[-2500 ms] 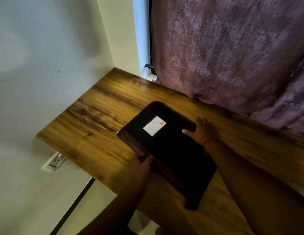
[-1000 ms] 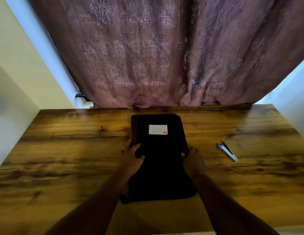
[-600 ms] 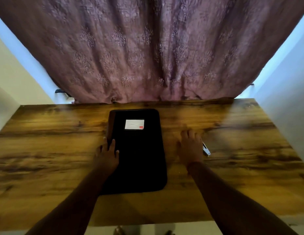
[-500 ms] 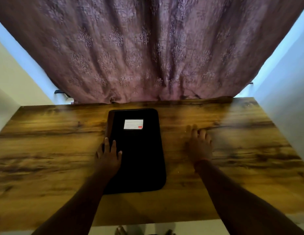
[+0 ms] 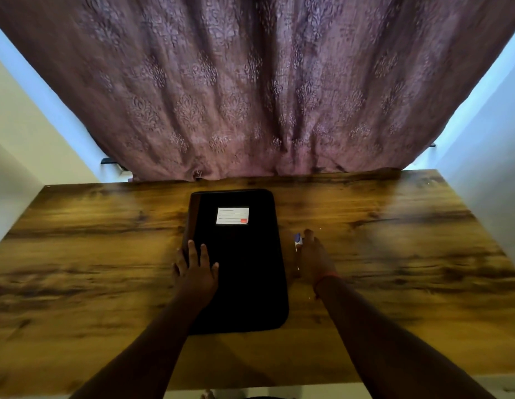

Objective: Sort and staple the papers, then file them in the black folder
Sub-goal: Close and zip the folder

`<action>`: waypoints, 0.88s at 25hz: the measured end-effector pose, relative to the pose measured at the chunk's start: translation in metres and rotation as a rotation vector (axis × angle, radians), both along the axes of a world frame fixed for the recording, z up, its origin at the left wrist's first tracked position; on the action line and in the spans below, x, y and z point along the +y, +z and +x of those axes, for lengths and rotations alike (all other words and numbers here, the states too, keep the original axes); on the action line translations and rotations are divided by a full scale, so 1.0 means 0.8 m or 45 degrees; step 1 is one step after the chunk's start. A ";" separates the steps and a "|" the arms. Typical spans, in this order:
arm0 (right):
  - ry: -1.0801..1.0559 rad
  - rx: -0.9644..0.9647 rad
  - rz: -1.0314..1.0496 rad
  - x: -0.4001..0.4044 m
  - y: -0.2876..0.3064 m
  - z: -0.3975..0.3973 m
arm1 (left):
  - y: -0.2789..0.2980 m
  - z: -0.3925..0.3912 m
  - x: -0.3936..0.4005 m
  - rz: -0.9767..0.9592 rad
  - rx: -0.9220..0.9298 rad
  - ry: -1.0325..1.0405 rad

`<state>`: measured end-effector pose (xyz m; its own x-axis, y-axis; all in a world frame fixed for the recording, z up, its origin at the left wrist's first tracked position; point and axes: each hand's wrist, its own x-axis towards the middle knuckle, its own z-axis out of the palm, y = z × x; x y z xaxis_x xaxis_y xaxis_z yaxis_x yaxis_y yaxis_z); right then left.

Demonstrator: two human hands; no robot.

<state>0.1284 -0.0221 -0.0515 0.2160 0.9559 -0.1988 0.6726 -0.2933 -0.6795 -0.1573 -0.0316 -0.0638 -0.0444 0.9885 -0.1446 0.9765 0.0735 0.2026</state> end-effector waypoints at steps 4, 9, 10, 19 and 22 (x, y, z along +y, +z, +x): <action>0.025 0.001 -0.079 0.005 -0.005 0.004 | 0.000 -0.006 0.000 -0.012 -0.013 -0.041; 0.100 -0.244 -0.115 0.004 -0.001 0.000 | 0.002 -0.009 -0.001 -0.071 -0.006 -0.071; 0.103 -0.247 -0.100 0.005 -0.001 -0.002 | 0.000 -0.010 -0.001 -0.056 -0.015 -0.072; 0.117 -0.059 -0.038 0.001 0.013 0.002 | 0.006 -0.012 0.000 -0.099 -0.002 -0.113; 0.072 -0.027 -0.037 0.001 0.017 0.007 | 0.011 -0.016 0.007 -0.157 -0.028 -0.091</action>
